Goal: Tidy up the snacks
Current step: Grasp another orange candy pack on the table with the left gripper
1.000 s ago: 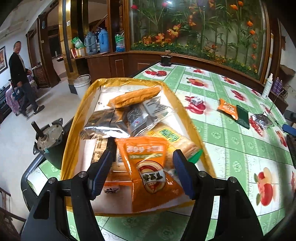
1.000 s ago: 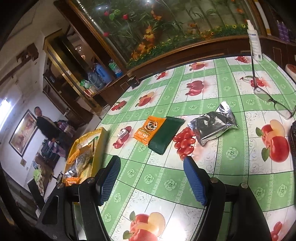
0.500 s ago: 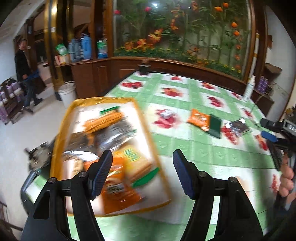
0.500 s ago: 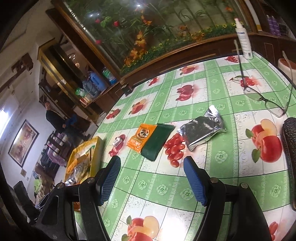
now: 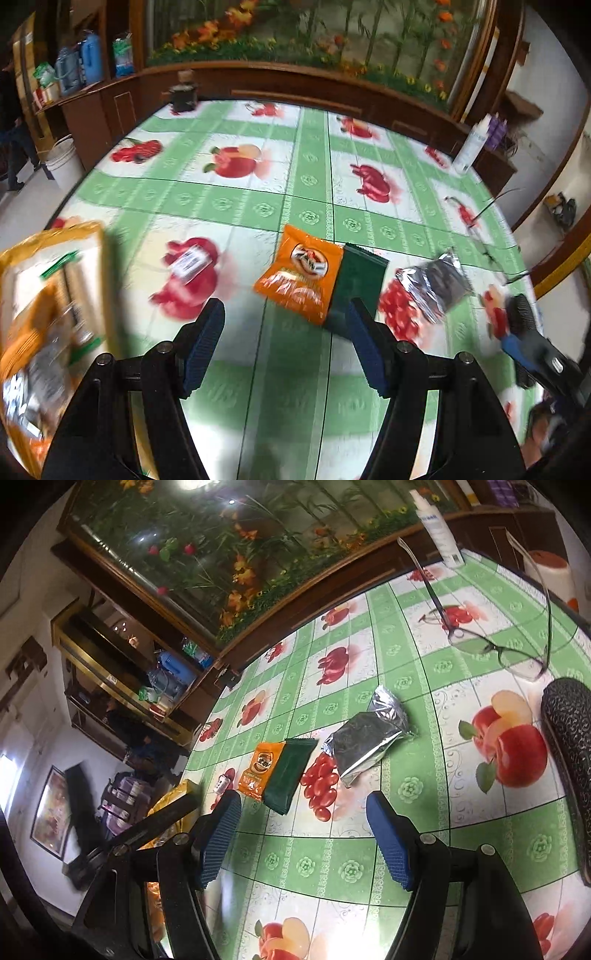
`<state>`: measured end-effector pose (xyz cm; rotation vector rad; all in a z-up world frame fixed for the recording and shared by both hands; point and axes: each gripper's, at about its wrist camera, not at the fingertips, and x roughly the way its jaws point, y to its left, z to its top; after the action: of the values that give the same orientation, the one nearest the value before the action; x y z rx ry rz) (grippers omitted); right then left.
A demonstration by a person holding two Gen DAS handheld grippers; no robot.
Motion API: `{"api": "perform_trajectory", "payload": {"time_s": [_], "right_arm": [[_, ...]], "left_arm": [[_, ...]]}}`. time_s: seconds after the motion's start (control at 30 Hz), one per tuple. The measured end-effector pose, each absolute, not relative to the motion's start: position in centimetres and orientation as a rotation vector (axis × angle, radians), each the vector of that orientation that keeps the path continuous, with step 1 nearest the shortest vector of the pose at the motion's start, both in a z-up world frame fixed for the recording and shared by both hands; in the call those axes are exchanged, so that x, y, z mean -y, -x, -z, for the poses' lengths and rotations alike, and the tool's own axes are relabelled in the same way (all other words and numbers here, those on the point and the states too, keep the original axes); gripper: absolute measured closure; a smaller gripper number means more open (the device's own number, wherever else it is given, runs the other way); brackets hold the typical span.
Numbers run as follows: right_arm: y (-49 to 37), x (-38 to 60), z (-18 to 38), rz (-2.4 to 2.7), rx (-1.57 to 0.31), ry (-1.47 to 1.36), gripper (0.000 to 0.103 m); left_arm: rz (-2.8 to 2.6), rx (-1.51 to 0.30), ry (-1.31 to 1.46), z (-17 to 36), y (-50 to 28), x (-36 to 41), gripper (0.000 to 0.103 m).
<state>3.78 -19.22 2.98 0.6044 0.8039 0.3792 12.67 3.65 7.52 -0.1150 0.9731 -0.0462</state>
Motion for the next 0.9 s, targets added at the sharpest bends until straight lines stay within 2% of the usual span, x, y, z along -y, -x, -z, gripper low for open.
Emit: {"api": "perform_trajectory", "payload": {"time_s": [0.43,0.57,0.67,0.73,0.9], "right_arm": [[-3.9,18.9,-2.4,-0.39,-0.828,-0.615,0.03],[-3.9,18.8,-2.4,-0.389,-0.828,-0.602,0.03],[-3.8,18.7,-2.5,-0.387,-0.827,-0.597,0.03],[-3.8,18.7,-2.5,-0.384,-0.823,-0.593,0.03],[-3.7,18.5,-2.7,-0.378,-0.816,-0.574,0.03]], "left_arm": [[0.058,-1.066,0.045,-2.7,-18.5,-1.8,0.036],[0.069,-1.031,0.043,-2.4,-18.2,-1.3,0.036],[0.051,-1.019,0.05,-2.4,-17.4,-1.3,0.042],[0.04,-1.004,0.052,-2.5,-16.6,-1.4,0.054],[0.046,-0.978,0.048,-2.4,-13.0,-1.4,0.055]]}}
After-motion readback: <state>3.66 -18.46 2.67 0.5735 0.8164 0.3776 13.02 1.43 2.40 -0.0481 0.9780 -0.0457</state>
